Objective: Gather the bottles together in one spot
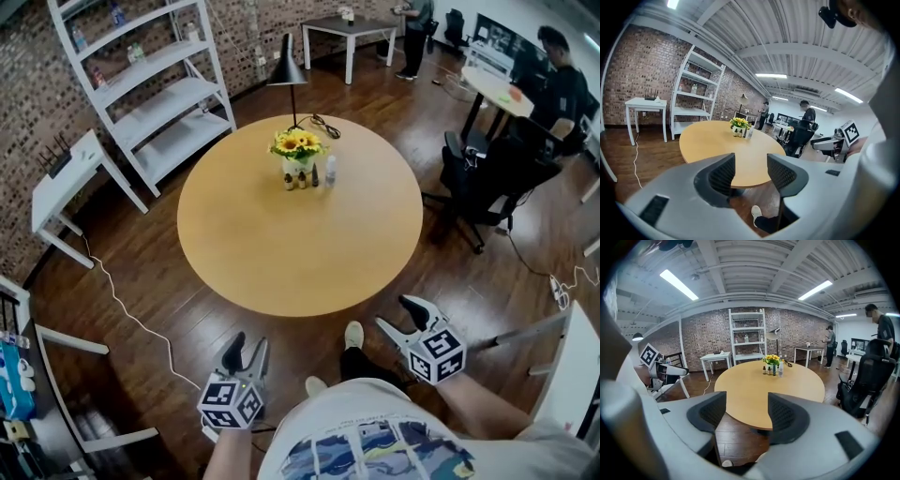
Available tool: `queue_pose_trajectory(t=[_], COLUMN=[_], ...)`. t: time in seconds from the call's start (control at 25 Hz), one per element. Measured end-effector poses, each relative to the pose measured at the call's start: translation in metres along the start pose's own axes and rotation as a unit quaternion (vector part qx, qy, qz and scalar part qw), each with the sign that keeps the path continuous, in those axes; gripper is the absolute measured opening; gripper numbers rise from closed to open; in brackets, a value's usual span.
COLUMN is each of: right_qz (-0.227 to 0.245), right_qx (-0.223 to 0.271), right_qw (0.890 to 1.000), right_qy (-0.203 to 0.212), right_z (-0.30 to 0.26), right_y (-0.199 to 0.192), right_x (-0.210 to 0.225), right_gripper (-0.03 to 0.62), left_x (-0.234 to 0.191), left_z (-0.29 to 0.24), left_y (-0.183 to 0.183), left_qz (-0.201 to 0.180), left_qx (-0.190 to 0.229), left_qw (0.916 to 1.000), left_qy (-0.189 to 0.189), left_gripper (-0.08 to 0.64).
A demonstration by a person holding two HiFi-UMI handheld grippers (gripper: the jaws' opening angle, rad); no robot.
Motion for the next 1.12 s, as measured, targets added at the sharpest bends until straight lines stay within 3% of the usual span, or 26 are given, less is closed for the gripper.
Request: queue_pose_trajectory(t=[0.16,0.4,1.12], right_qz=[-0.006,-0.022,-0.011], right_qx=[-0.004,-0.010,-0.027], right_qw=[1.000,1.000,1.000], right_qy=[-0.003,-0.003,0.006], right_z=[0.001,-0.003,-0.012], right_y=[-0.003,-0.005,-0.008], right_x=[-0.006,-0.008,-0.016], right_gripper=[0.301,0.301,0.301], left_x=[-0.003,-0.009,-0.017], left_z=[0.007,0.011,0.011], left_y=[-0.004,-0.005,-0.010], left_qz=[-0.020,-0.014,-0.011], left_qx=[-0.015,-0.018,-0.029], left_qw=[0.9997,0.9997,0.9994], left_qy=[0.006,0.011,0.016], left_gripper=[0.189,0.189,0.189])
Point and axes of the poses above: the fingertips, and each gripper's own axes: z backward along the fingers, x to its right, y out of its top, the point moved 5 cm from there along z, backward along the fingers, and after that the axes turned 12 degrees about x, right-handed, at the moved point
